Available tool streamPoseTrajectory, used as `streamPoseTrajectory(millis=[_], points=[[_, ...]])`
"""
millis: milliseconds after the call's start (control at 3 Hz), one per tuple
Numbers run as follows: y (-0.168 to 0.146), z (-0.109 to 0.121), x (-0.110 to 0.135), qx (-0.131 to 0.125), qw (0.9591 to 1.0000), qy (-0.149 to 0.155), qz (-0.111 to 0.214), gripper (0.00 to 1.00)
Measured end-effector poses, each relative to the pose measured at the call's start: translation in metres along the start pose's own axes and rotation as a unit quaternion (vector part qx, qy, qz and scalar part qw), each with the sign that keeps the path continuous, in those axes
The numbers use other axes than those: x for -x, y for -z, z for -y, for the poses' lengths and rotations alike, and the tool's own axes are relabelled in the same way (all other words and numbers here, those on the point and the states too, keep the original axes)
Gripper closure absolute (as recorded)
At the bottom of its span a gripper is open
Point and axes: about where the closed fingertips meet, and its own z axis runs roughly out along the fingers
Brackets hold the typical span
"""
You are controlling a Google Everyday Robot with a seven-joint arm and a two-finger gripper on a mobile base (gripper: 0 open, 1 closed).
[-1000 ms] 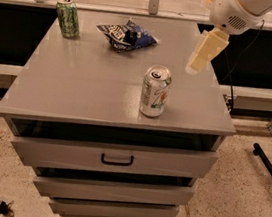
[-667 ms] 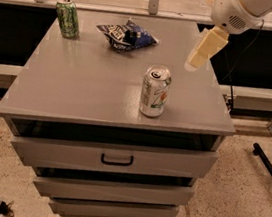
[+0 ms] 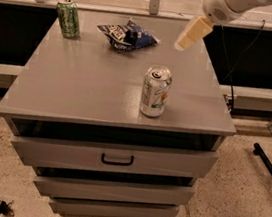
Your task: Move blue chip bag near 7up can
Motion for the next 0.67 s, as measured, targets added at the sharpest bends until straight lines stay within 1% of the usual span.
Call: streamPoseTrajectory(millis=[333,667], points=[[-0.049,0.026,0.011,-0.022,0.9995,-0.018,0.012,0.00],[-0.097,0.034,0.025,-0.017,0.9989,-0.033,0.030,0.00]])
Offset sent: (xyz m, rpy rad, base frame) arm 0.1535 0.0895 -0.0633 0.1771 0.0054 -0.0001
